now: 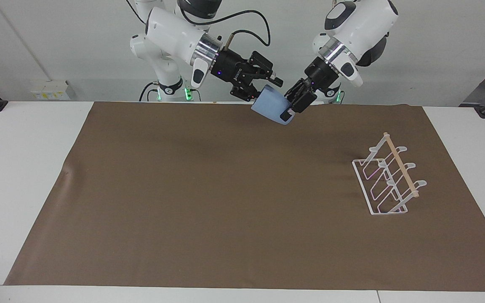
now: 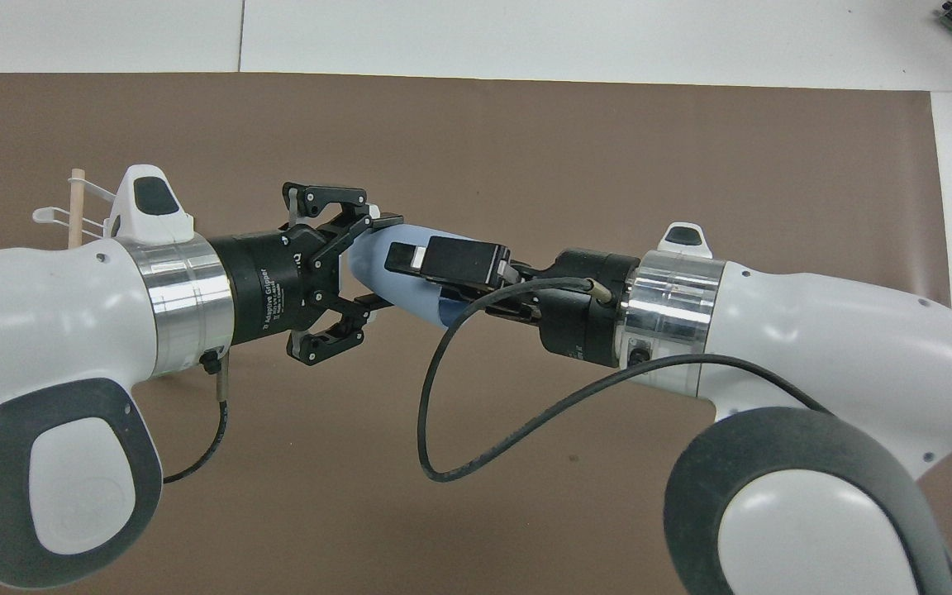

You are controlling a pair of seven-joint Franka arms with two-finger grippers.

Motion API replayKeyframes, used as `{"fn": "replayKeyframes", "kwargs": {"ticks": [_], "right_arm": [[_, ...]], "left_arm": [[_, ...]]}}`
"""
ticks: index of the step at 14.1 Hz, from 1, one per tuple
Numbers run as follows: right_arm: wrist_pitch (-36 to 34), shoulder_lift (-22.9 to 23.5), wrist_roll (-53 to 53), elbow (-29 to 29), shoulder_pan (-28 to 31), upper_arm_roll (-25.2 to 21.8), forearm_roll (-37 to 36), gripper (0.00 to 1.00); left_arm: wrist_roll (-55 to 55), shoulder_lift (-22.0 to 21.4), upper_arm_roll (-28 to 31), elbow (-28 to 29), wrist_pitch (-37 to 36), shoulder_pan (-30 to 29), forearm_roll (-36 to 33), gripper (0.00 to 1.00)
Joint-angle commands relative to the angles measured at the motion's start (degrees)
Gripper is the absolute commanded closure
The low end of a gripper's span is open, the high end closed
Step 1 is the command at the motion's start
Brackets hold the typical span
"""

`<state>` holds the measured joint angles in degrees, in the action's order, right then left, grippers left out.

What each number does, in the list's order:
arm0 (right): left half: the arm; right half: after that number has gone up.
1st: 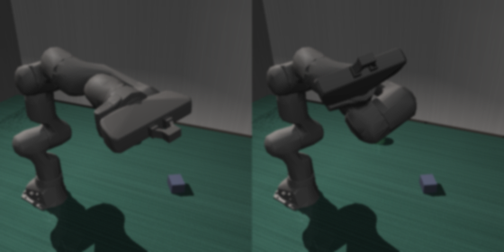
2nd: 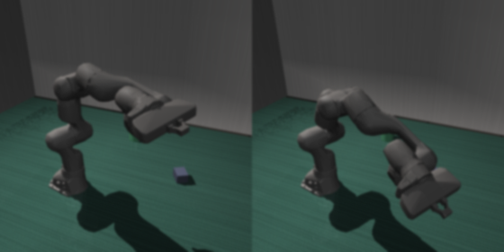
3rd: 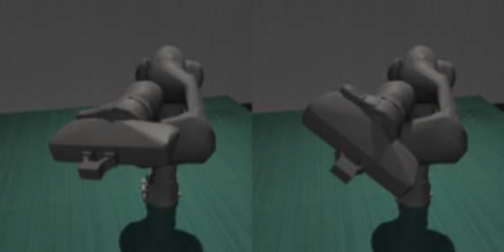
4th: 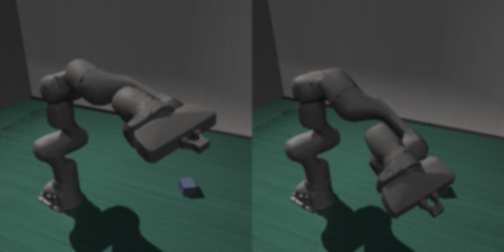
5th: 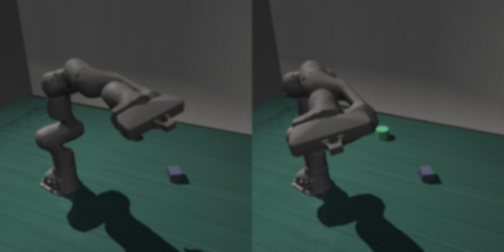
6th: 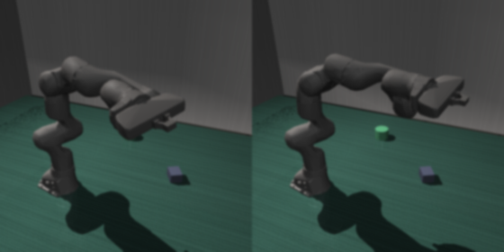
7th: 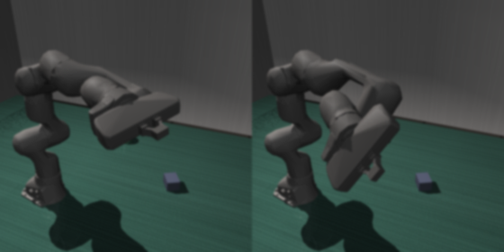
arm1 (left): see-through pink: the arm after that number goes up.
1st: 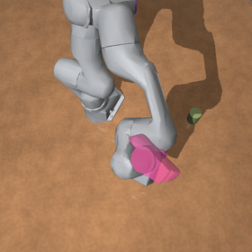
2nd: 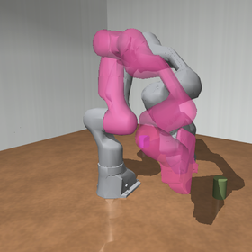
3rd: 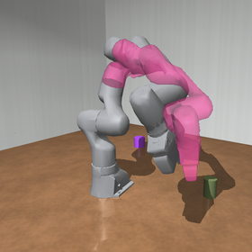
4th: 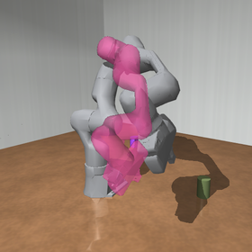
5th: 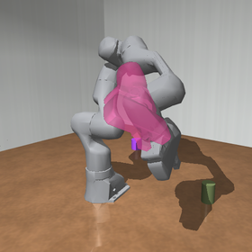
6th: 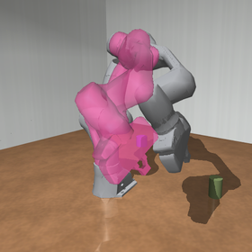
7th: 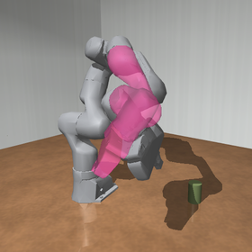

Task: Hang cup on cup holder
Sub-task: 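Close the left gripper on the cup bottom held by the right gripper, then pull the cup back with the left gripper while the right gripper releases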

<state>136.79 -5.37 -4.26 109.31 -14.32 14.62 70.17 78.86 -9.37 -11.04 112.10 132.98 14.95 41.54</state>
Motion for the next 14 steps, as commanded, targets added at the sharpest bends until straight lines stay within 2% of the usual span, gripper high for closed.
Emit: {"fn": "replayKeyframes", "kwargs": {"ticks": [1,5,7,10,14], "right_arm": [[0.58,-0.78,-0.05,0.82,0.52,0.14,-5.54,0.0],[-0.55,0.19,9.67,0.29,2.0,0.14,-20.65,0.0],[-4.93,0.8,14.52,-1.28,3.76,-0.03,-25.94,0.0],[-16.52,2.99,17.53,-7.6,6.66,0.14,-41.47,0.0],[-28.13,3.79,19.45,-11.48,8.5,-0.21,-55.29,0.0]], "left_arm": [[-1.51,-0.56,-0.03,0.57,-0.88,-1.59,-0.67,1.0],[-6.87,-0.74,0.23,0.66,-5.7,-6.24,-1.97,1.0],[-7.76,-0.74,0.14,0.66,-7.29,-7.65,-8.46,1.0],[-7.93,-0.83,0.14,1.19,-7.38,-9.05,-21.1,1.0],[-10.91,-0.83,0.14,1.19,-7.73,-11.34,-35.08,1.0]]}}
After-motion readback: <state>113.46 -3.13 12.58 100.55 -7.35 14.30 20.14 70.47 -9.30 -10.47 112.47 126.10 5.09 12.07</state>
